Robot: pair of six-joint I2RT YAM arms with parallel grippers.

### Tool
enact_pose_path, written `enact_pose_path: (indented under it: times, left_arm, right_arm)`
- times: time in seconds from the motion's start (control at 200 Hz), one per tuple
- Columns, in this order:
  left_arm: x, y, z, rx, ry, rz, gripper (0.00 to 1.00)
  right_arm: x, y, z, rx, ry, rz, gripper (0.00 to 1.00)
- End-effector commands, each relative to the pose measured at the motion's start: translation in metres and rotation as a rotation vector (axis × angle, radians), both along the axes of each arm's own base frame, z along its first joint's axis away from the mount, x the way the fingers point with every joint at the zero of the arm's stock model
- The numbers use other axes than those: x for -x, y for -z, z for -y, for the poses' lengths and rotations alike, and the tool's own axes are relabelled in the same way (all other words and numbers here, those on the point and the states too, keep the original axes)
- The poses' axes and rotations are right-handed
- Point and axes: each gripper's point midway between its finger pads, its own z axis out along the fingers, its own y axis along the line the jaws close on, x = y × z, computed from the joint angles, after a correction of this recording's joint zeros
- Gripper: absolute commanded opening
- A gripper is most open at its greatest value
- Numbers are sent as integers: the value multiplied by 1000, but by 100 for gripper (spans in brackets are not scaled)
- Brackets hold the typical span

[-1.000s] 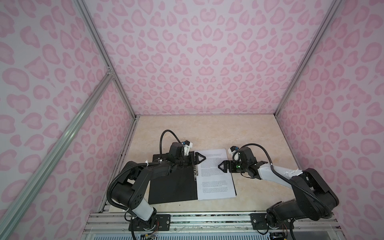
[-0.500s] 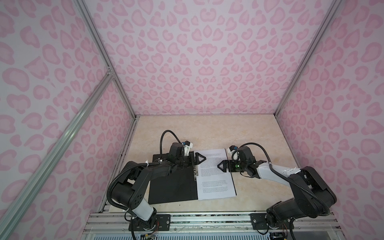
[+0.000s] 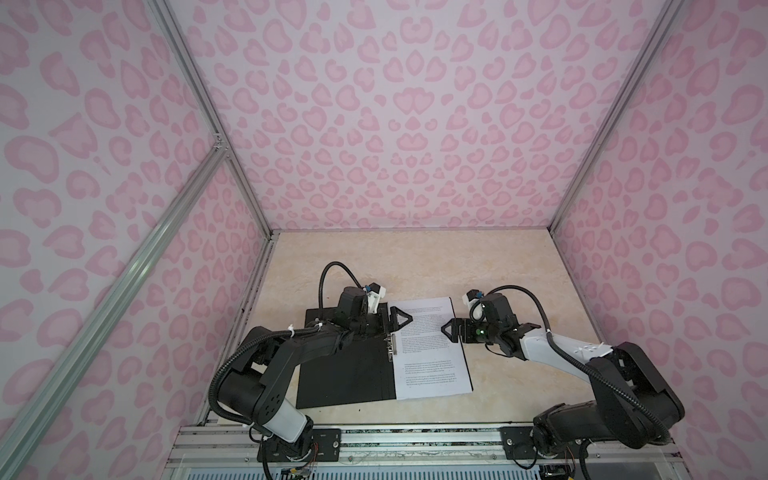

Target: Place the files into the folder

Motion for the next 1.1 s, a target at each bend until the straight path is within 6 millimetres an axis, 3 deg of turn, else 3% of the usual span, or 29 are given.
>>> enact_pose_path:
  times: [0.0,0.13,0.22,0.38,0.515,0.615,0.74,0.935,1.095]
  left_arm:
    - [2,-14,5,49,18,36,98]
    - [6,-26,2,55,22,72,98]
    - [8,-45,-5,43,0,149,98]
    - [14,-83,-52,-69,-200,321,98]
    - [37,-54,-124,-286,-491,200,97]
    - [64,-31,-152,-375,-557,128,97]
    - [81,-12,-172,-441,-611,70,97]
    - [80,19,-151,-380,-548,-24,97]
    - [77,40,-144,-426,-498,-79,97]
  right_arm:
    - [-4,-4,6,-11,40,22,98]
    - [-7,-7,24,35,102,37,98]
    - [-10,-11,40,20,174,36,98]
    - [-7,-24,43,-181,209,74,98]
    - [-4,-26,62,-96,241,82,97]
    - [2,-29,64,-89,279,77,88]
    - [14,-48,23,-121,263,79,78]
    - [35,-88,-68,-246,222,107,71]
    - [43,-87,-128,-310,208,-10,70]
